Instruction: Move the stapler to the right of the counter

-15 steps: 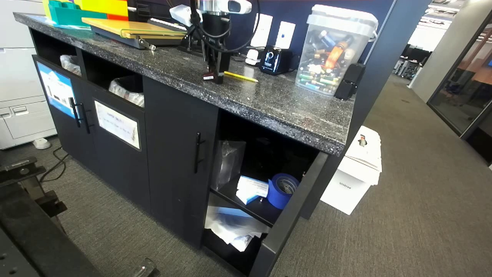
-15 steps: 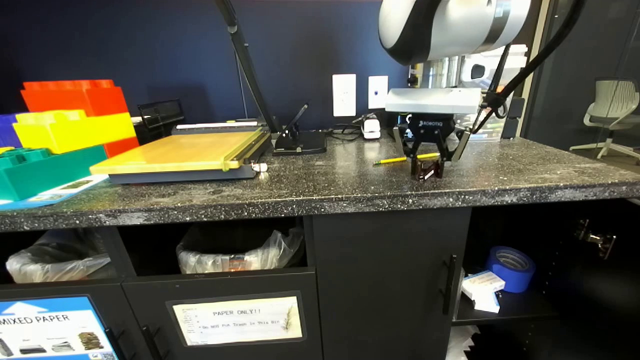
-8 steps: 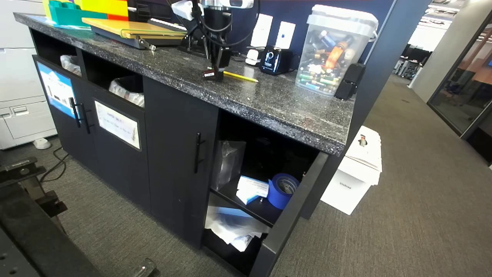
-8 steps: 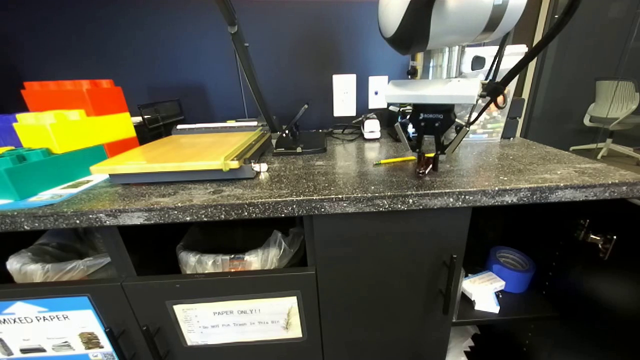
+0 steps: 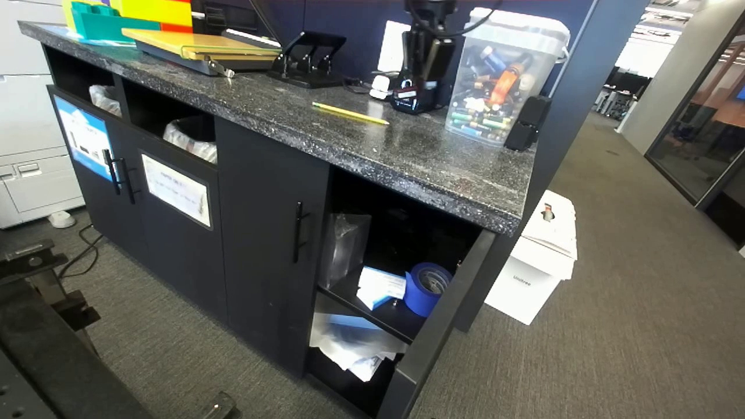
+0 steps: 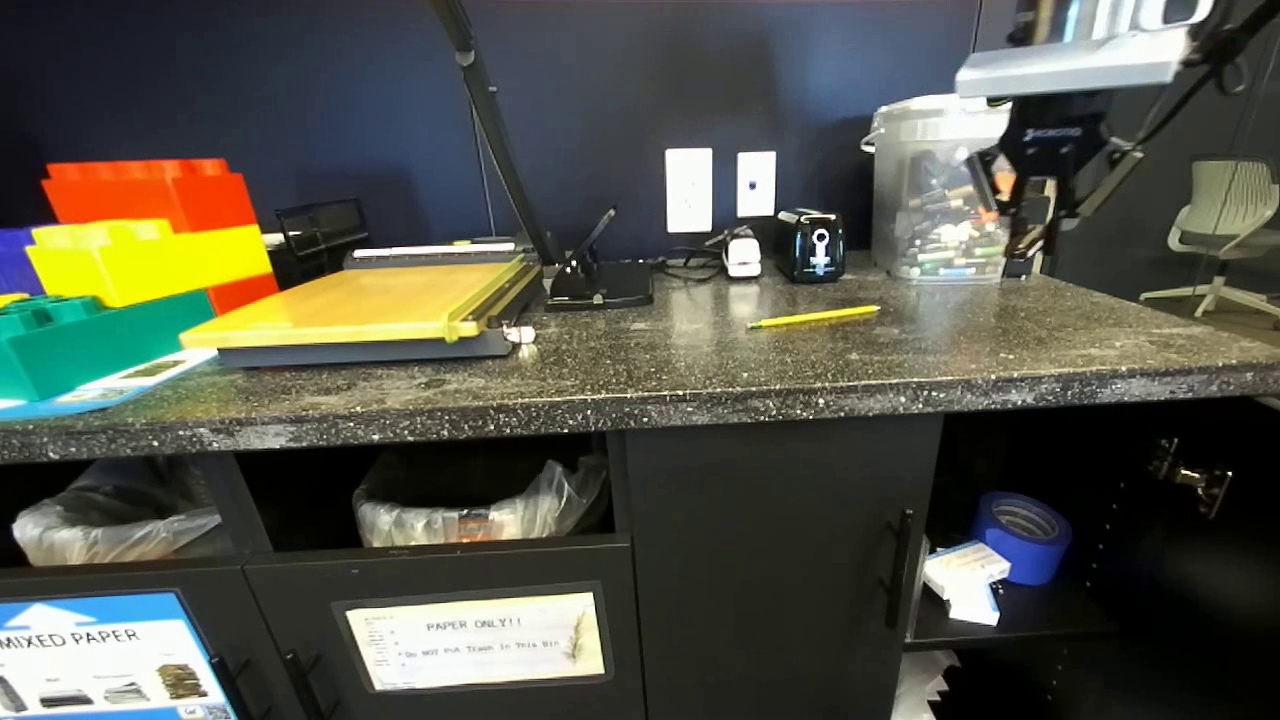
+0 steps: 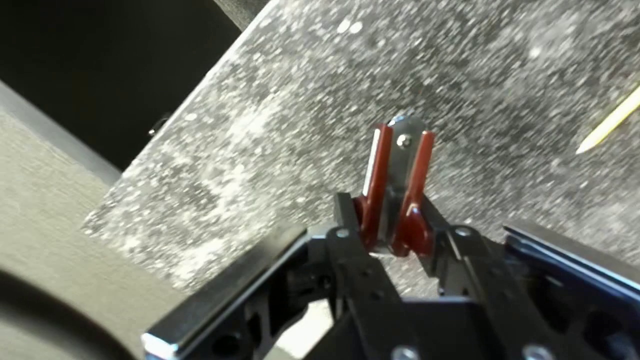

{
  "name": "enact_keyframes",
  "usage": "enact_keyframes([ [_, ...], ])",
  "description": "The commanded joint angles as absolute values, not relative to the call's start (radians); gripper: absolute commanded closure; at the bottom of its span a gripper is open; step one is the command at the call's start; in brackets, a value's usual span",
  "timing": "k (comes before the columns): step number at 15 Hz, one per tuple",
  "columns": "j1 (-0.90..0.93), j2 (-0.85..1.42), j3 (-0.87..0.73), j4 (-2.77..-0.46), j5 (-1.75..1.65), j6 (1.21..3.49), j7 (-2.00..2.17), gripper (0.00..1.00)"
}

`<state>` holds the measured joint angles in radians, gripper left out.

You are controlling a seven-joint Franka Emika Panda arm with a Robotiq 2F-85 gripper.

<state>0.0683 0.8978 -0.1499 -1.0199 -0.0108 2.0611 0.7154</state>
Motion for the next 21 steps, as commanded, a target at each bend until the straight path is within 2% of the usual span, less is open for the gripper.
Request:
enact_keyframes([
  [1, -0.052, 0.956, -0.153, -0.856, 0.03, 1.94, 0.707, 0.92],
  [8, -0.088, 1.187, -0.157, -0.6, 0.007, 1.864, 0.797, 0.92],
  [15, -0.087, 1.289, -0.161, -0.51, 0.003, 1.864, 0.852, 0.92],
  [16, -0.088, 1.287, -0.16, -0.51, 0.004, 1.864, 0.851, 0.75],
  [17, -0.088, 1.286, -0.159, -0.51, 0.004, 1.861, 0.851, 0.45],
  [18, -0.087, 1.283, -0.16, -0.512, 0.002, 1.856, 0.851, 0.44],
  [21, -0.077, 1.26, -0.157, -0.526, 0.002, 1.827, 0.846, 0.24],
])
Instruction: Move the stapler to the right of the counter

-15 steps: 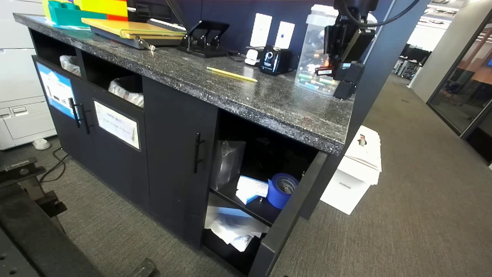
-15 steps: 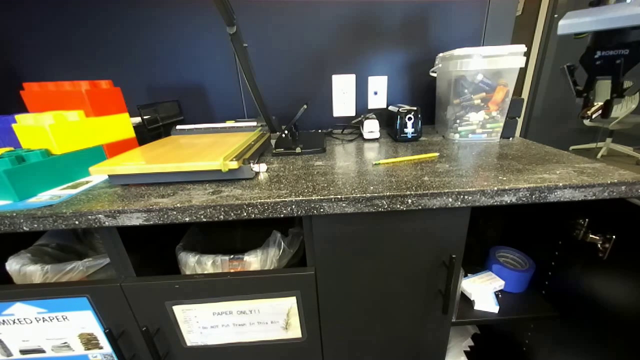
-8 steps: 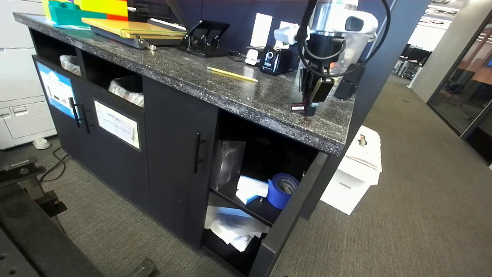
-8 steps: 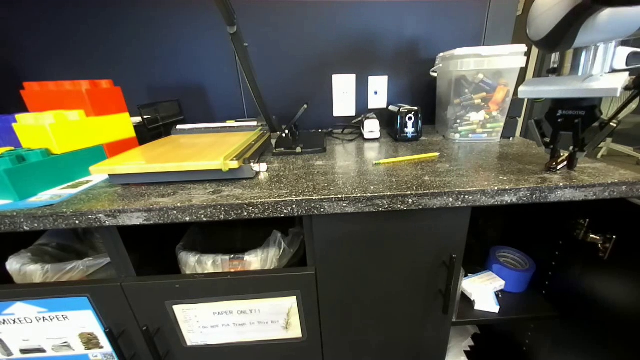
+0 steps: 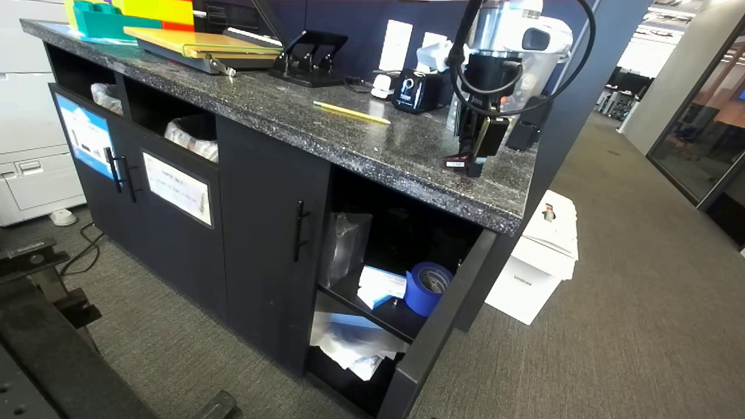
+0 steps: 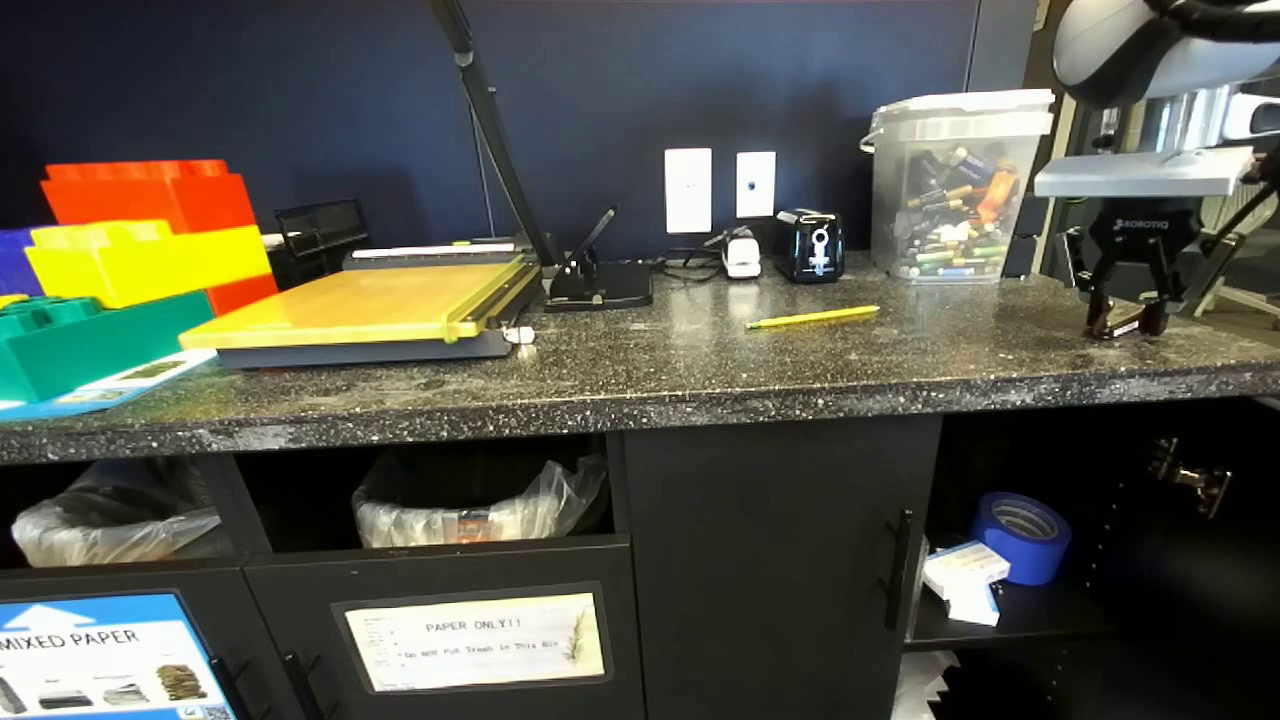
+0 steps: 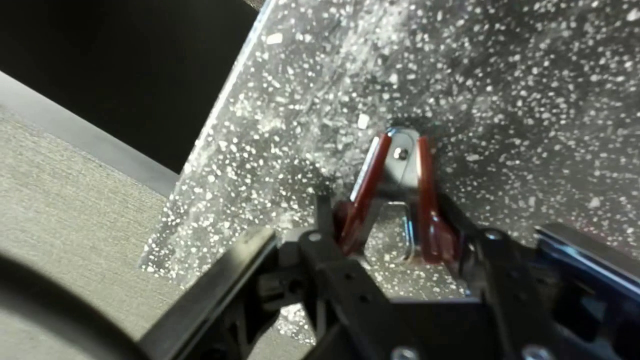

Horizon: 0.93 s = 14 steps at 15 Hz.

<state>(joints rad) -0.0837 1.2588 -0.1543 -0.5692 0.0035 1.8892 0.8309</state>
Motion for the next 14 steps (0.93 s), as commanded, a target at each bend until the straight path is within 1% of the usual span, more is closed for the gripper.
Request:
enact_keyframes([
  [1, -0.073, 1.247, -0.155, -0.53, 0.003, 1.813, 0.841, 0.16],
  [2, -0.068, 1.229, -0.152, -0.534, 0.004, 1.795, 0.834, 0.09],
  [3, -0.064, 1.22, -0.151, -0.532, 0.004, 1.786, 0.83, 0.01],
  [5, -0.054, 1.187, -0.144, -0.534, 0.007, 1.761, 0.806, 0.0],
  [8, -0.046, 1.11, -0.094, -0.571, 0.034, 1.653, 0.666, 0.0],
  [9, -0.045, 1.17, -0.125, -0.535, 0.011, 1.719, 0.739, 0.0],
  [11, -0.039, 1.138, -0.108, -0.539, 0.015, 1.673, 0.7, 0.0],
  [14, -0.04, 1.127, -0.103, -0.552, 0.017, 1.668, 0.687, 0.0],
])
